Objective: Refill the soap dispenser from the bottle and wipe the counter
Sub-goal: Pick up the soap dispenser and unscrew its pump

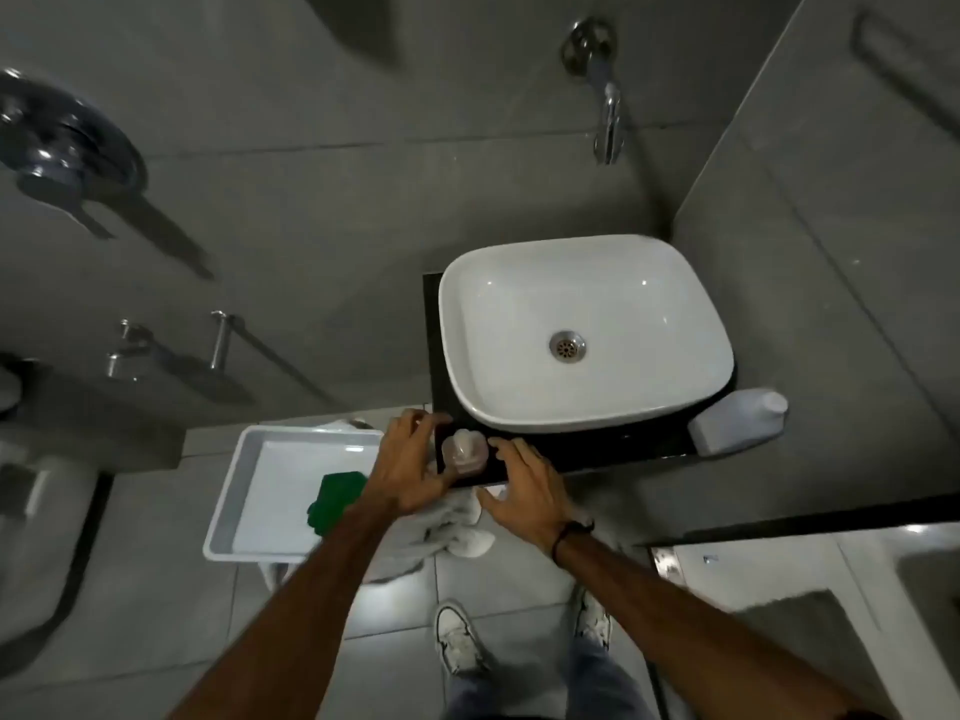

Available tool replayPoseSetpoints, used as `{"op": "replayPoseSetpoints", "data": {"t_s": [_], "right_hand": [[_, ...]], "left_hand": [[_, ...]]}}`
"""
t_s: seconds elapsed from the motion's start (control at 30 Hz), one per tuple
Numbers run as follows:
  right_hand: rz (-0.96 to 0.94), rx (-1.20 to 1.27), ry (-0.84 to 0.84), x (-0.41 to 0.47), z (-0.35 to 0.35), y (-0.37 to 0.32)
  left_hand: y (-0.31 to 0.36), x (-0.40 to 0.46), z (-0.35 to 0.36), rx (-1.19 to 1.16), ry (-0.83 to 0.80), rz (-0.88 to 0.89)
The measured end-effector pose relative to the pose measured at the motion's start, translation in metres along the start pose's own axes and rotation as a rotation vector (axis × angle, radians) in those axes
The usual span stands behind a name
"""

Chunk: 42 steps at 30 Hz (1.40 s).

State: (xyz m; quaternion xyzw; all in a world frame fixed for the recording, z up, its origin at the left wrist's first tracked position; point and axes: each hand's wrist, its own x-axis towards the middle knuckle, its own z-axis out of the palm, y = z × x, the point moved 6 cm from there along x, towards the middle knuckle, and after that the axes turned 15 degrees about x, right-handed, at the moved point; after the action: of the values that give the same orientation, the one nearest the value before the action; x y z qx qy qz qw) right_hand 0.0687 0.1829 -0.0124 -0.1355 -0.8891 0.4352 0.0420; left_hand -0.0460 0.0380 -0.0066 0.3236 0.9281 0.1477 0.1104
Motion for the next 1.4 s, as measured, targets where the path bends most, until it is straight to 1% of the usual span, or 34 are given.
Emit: {"op": "replayPoseSetpoints", "data": {"t_s": [0.07, 0.13, 0.23, 0.3, 0.43, 0.53, 0.57, 0.7, 0.8, 0.93, 0.97, 1.07, 1.17, 1.3, 1.33, 1.4], "right_hand": [[0.135, 0.115, 0.027, 0.006, 0.017, 0.012], [0.197, 0.152, 0.086, 0.009, 0.028, 0.015], [0.224, 0.198, 0.230, 0.015, 0.039, 0.019], [0.234, 0.231, 0.326, 0.015, 0.043, 0.019], [0.241, 0.274, 0.433, 0.012, 0.054, 0.023], [0.242, 0.269, 0.430, 0.011, 0.056, 0.026], [0.245, 0.271, 0.419, 0.011, 0.056, 0.027], [0.247, 0.265, 0.386, 0.013, 0.055, 0.029], [0.248, 0.264, 0.396, 0.013, 0.054, 0.030], [0.227, 0.266, 0.398, 0.013, 0.055, 0.032], [0.222, 0.264, 0.402, 0.014, 0.055, 0.032], [0.213, 0.241, 0.414, 0.015, 0.052, 0.032], [0.216, 0.226, 0.391, 0.016, 0.052, 0.035], [0.222, 0.221, 0.387, 0.016, 0.054, 0.038], [0.228, 0.224, 0.384, 0.017, 0.054, 0.039], [0.236, 0.223, 0.376, 0.018, 0.054, 0.040]], "left_hand": [[0.002, 0.007, 0.010, -0.157, 0.003, -0.005], [0.006, 0.011, 0.019, -0.279, 0.009, 0.007], [0.000, 0.021, 0.027, -0.372, 0.082, -0.018], [-0.006, 0.024, 0.032, -0.387, 0.118, -0.056], [-0.001, 0.024, 0.038, -0.471, 0.227, -0.170], [0.002, 0.019, 0.043, -0.471, 0.237, -0.279], [0.002, 0.017, 0.044, -0.501, 0.227, -0.279], [0.001, 0.004, 0.044, -0.563, 0.219, -0.158], [-0.002, 0.009, 0.038, -0.626, 0.247, -0.219], [0.004, 0.019, 0.041, -0.585, 0.239, -0.355], [0.005, 0.019, 0.042, -0.591, 0.226, -0.355], [0.002, 0.016, 0.047, -0.657, 0.196, -0.253], [-0.006, 0.014, 0.051, -0.752, 0.162, -0.287], [0.006, 0.018, 0.045, -0.704, 0.247, -0.410], [0.010, 0.019, 0.043, -0.689, 0.258, -0.403], [0.012, 0.020, 0.041, -0.654, 0.248, -0.328]]}}
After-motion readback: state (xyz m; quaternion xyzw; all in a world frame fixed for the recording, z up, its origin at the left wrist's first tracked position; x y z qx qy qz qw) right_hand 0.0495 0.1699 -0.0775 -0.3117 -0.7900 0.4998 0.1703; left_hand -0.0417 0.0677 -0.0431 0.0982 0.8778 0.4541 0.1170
